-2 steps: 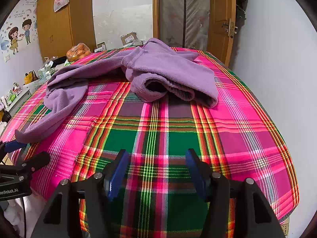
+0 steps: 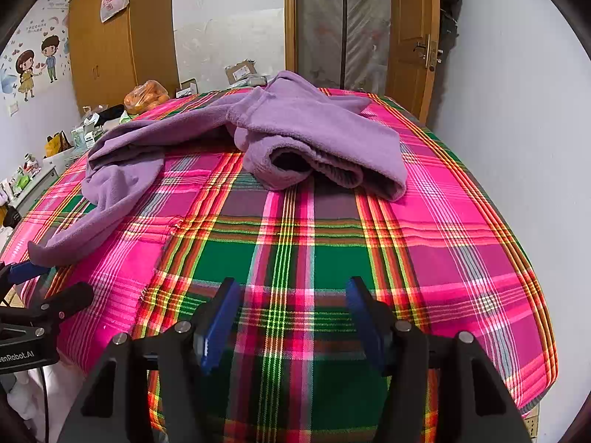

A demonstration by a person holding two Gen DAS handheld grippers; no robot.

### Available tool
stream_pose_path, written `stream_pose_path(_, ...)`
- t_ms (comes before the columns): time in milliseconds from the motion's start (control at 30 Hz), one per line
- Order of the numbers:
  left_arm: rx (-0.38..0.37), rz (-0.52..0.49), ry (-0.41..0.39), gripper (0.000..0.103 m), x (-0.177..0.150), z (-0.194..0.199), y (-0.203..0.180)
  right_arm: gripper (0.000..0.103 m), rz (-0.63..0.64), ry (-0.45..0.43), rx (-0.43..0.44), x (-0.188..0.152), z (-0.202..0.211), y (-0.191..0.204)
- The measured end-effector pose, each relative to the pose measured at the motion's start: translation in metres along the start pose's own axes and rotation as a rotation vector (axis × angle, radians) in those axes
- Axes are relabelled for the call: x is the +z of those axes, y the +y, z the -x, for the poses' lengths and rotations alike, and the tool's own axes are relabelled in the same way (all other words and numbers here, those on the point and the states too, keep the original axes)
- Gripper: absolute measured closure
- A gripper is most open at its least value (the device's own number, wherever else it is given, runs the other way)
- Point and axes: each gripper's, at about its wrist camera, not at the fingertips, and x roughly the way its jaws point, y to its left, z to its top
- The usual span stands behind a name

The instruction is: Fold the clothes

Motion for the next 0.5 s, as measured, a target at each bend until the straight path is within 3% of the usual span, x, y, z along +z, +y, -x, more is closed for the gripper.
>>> stream_pose_path(500,-0.001,-0.001,0.005,0.003,0.0005,-0.0004,-0.0005,0.042,-0.004,-0.005,-0.005,-0.0015,0.0013,0.0002)
